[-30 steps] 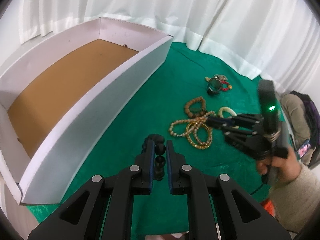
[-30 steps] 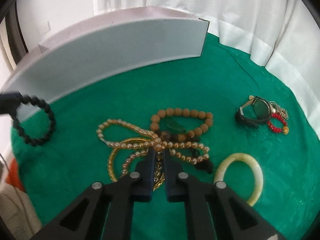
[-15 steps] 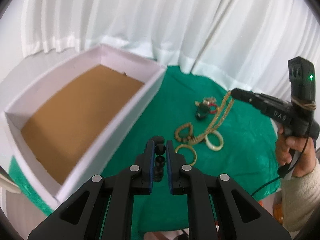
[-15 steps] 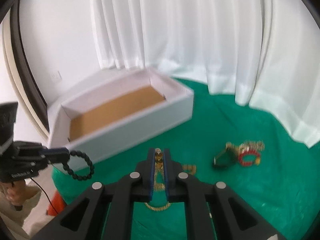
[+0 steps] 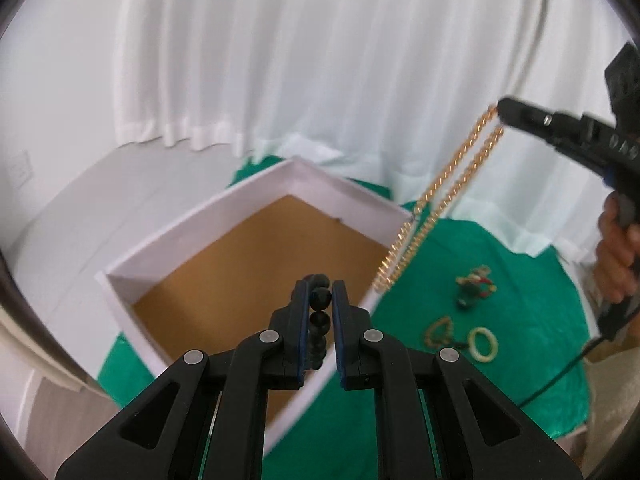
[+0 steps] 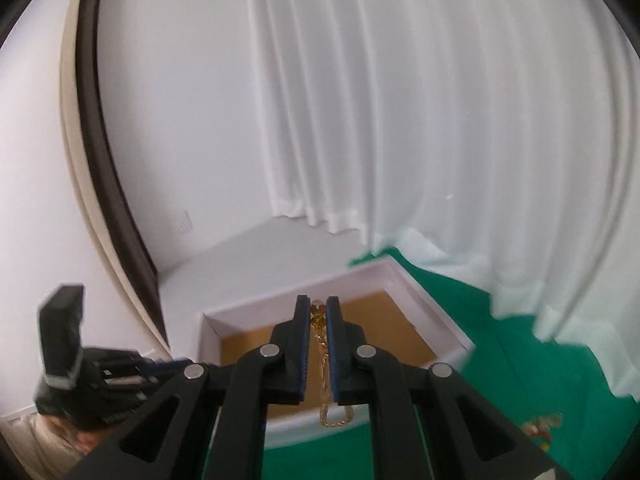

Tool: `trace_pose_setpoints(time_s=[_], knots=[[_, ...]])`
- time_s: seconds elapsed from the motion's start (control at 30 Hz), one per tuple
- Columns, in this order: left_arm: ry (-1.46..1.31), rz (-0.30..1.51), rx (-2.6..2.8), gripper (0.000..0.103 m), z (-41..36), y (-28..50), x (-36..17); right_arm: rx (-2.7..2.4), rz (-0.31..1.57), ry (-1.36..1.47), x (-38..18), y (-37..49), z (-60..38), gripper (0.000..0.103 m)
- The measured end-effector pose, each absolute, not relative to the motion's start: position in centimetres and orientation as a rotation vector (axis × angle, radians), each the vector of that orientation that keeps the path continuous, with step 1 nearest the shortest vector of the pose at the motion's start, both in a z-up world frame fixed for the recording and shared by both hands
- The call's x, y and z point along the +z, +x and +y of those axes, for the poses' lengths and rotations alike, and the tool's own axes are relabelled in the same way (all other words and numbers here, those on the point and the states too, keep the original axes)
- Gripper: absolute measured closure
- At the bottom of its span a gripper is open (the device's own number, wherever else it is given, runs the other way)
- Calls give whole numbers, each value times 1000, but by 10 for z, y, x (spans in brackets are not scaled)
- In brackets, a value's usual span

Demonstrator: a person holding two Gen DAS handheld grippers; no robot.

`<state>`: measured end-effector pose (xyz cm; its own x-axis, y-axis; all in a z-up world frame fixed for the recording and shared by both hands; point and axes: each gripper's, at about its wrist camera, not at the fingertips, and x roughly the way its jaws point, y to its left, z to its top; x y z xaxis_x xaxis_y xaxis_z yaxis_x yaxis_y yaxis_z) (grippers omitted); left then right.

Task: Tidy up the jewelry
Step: 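Lower both held pieces into the white box and open both grippers, then move the left gripper back over the cloth toward the gold bangle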

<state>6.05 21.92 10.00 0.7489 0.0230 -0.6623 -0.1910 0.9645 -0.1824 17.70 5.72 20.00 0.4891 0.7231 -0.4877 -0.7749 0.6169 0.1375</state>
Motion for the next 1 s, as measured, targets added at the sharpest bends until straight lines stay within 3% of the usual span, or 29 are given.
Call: trace_pose_setpoints(time_s=[0.13,0.3,0.37,0.4,0.43,0.47,0.53,0.67,0.73,0.87,1.0], knots=[[-262,767,180,94,242,75,71,945,601,-111,176,191,101,95],[-276,874,223,93,258,87,11,928,747,-137,101,214,135,93],[-260,896,249,82,258,88,-6,906,774,-140,75,218,138,93],[-244,910,260,62,257,88,-12,890,792,-147,63,218,137,92],[-227,910,273,42,255,86,-18,874,806,-151,53,218,134,84],[-216,900,277,34,253,84,-18,861,813,-150,46,218,129,76],[-173,869,288,23,245,80,-17,829,804,-134,38,212,112,37],[-93,779,288,12,229,79,-8,741,775,-180,20,188,73,30],[-68,727,294,10,224,80,-3,655,777,-200,3,174,45,19],[15,691,321,10,214,89,-6,492,793,-224,-34,143,-22,19],[73,775,316,10,204,103,-29,251,816,-228,-71,113,-105,18]])
